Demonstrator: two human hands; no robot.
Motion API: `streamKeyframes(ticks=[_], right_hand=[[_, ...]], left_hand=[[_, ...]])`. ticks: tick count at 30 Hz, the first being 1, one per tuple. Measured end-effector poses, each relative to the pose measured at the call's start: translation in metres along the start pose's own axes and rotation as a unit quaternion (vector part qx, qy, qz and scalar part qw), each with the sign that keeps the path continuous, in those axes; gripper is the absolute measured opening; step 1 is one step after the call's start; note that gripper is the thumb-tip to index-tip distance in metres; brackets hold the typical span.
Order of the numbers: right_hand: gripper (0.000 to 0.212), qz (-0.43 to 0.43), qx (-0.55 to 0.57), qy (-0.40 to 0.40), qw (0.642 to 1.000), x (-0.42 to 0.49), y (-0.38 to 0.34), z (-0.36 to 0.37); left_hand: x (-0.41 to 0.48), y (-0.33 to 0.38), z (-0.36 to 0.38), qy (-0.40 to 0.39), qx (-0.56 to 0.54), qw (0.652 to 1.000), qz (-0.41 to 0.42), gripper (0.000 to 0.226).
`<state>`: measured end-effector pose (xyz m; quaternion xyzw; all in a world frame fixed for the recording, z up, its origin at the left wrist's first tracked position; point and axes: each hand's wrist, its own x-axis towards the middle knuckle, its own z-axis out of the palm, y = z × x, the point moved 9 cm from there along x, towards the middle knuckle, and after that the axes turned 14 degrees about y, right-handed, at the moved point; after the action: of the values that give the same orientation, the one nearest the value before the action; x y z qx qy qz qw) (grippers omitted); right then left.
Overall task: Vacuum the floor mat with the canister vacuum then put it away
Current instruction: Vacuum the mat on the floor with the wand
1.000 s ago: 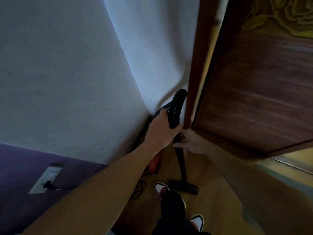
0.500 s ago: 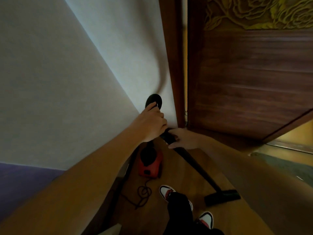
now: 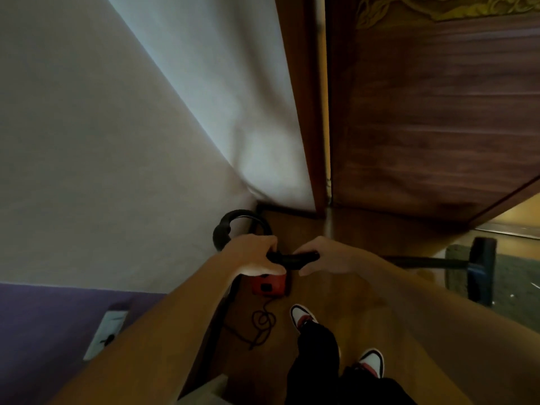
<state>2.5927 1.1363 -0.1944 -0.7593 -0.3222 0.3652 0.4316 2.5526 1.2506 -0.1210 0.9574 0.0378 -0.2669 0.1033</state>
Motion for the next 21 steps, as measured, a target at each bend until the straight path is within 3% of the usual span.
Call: streamKeyframes(ticks=[2,5,9,12,14,17,19,21], right_hand=[[0.027,0.011,0.007,0.001,1.000,-0.005,0.006,0.004],[0.030,0.037,-0.006,-0.006,0.999,-0.013,0.022,0.012],[0.035,0.061,-0.083,0.031,0.994,-0.020,0.043,0.016],[0.034,0.079,-0.136,0.120,0.980,-0.029,0.061,0.018],[0.036,0.102,-0.124,0.233,0.959,-0.046,0.073,0.017],[0.046,0.240,-0.045,0.416,0.876,-0.079,0.102,0.027],[0.062,0.355,0.064,0.504,0.784,-0.097,0.125,0.053],[0.086,0.420,0.248,0.553,0.676,-0.095,0.144,0.085]], left_hand=[[0.001,0.005,0.018,-0.031,0.017,0.999,0.010,0.035],[0.005,0.013,0.048,-0.077,-0.044,0.996,0.008,0.037],[0.017,0.007,0.081,-0.054,-0.160,0.986,0.001,0.036],[0.022,-0.012,0.105,-0.052,-0.220,0.974,-0.004,0.039],[0.025,-0.027,0.115,-0.058,-0.249,0.967,-0.007,0.039],[0.028,-0.044,0.126,-0.069,-0.299,0.952,0.004,0.039],[0.026,-0.049,0.132,-0.075,-0.325,0.943,0.013,0.042],[0.024,-0.054,0.142,-0.075,-0.344,0.936,0.017,0.047]])
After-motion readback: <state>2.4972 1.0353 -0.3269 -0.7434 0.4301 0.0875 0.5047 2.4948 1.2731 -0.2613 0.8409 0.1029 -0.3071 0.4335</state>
